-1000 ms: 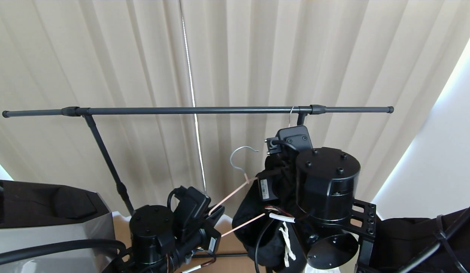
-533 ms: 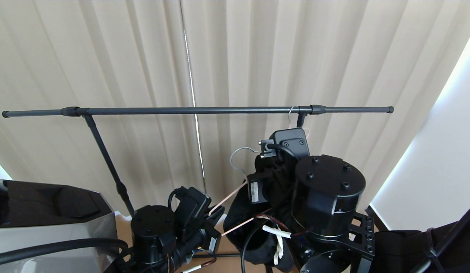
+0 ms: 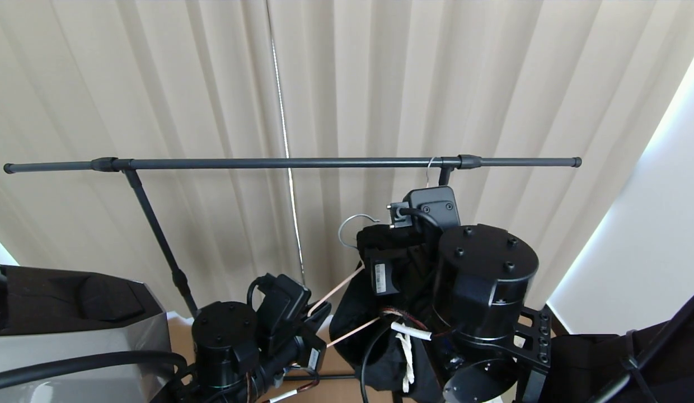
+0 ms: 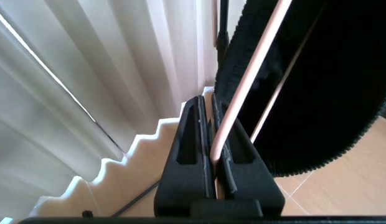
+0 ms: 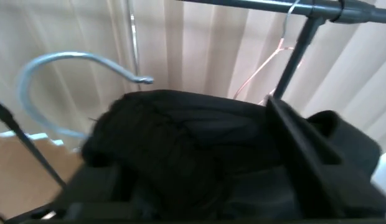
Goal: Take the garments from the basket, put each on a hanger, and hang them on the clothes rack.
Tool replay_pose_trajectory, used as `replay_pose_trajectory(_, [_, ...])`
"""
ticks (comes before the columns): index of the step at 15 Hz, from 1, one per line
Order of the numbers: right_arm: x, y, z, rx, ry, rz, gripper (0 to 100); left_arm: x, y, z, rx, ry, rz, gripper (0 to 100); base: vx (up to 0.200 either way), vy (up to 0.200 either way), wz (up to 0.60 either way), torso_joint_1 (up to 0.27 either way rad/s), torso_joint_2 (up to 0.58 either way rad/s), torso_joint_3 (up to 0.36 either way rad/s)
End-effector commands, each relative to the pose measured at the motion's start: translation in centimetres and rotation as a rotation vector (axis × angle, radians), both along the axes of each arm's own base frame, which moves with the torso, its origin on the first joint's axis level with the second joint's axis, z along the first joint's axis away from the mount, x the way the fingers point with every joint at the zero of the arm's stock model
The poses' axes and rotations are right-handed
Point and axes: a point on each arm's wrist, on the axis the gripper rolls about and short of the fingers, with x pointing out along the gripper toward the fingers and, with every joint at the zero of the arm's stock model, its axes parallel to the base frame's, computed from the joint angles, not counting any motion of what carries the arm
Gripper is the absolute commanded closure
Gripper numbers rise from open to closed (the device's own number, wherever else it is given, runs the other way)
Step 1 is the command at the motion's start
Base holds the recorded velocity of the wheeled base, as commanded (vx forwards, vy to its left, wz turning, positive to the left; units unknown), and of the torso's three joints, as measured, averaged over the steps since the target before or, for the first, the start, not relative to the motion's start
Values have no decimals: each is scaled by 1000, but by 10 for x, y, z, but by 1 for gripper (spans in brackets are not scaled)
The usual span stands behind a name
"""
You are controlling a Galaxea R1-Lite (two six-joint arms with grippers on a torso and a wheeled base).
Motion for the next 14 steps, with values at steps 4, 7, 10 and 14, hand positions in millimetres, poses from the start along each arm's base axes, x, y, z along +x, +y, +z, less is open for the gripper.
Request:
replay_pose_trajectory(4, [8,-12,12,28,-21,-40,0,-2,1,3,-4,-5,-3,100,0,0,0,0,0,0])
replay_pose_trajectory(7, [13,-16,13,31,-24,-60,0,-3,1,3,-4,-5,-4,100,0,0,0,0,0,0])
replay_pose_trajectory(10, [14,-14,10,26,-19,-62,0,-3,1,4,-7,-8,-7,100,0,0,0,0,0,0])
replay_pose_trajectory(14, [17,-10,-1,4,-2,-62,0,-6,0,7,-15,-14,-18,100,0,0,0,0,0,0])
